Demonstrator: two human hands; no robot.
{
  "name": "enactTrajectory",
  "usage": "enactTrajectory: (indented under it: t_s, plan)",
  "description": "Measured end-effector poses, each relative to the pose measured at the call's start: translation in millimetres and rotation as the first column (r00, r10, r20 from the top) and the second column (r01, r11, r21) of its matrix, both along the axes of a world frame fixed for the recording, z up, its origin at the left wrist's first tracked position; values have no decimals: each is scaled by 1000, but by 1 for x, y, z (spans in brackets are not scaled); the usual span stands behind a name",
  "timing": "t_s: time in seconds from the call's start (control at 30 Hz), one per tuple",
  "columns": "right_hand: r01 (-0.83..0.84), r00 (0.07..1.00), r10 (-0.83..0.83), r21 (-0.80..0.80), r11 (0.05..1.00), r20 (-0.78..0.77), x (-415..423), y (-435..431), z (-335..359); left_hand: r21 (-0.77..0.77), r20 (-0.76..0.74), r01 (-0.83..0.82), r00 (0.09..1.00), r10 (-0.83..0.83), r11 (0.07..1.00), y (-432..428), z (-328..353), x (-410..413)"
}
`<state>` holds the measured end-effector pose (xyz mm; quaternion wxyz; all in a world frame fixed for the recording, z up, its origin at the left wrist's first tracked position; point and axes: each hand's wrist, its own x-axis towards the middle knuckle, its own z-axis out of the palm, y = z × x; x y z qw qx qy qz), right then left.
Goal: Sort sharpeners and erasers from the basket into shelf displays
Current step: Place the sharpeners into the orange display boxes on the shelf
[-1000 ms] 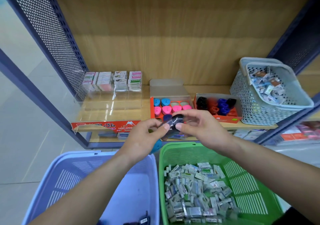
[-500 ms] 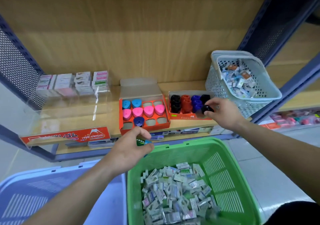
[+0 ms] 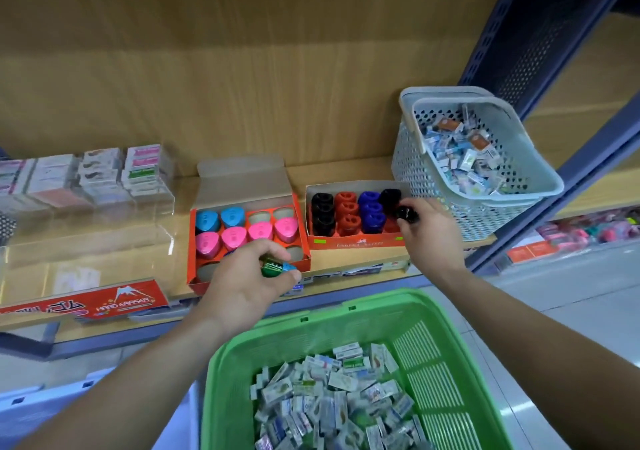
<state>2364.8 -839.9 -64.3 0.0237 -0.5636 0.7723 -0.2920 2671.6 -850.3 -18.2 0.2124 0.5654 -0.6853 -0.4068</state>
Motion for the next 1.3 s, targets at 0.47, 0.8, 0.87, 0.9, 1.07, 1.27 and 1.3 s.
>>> enactTrajectory:
  t_s: [0.47,0.8,0.87,0.9,1.07,1.27,1.3]
  plan:
    - [88,996,-88,65,994,-9,-6,-23,-22,25,-98,-34,995,36,999,-3,-13,8]
    - [-152,986,143,106,983,87,48,11,34,101,-191,-15,981,34,995,6,19,25]
    - [-376,907,330,148,915,263,79,23,68,110,-228,22,974,3,994,11,36,29]
    - [-485,842,413,153,861,348,94,28,86,117,-257,40,966,-9,992,15,47,31]
    - [-714,521,569,-41,699,637,149,53,146,111,-486,46,874,14,993,40,92,44]
    - [-603,507,580,-218,768,638,183,66,164,147,-595,76,803,27,986,63,114,69]
    - [-595,524,591,-233,769,614,186,68,162,145,-595,82,803,21,986,66,115,72]
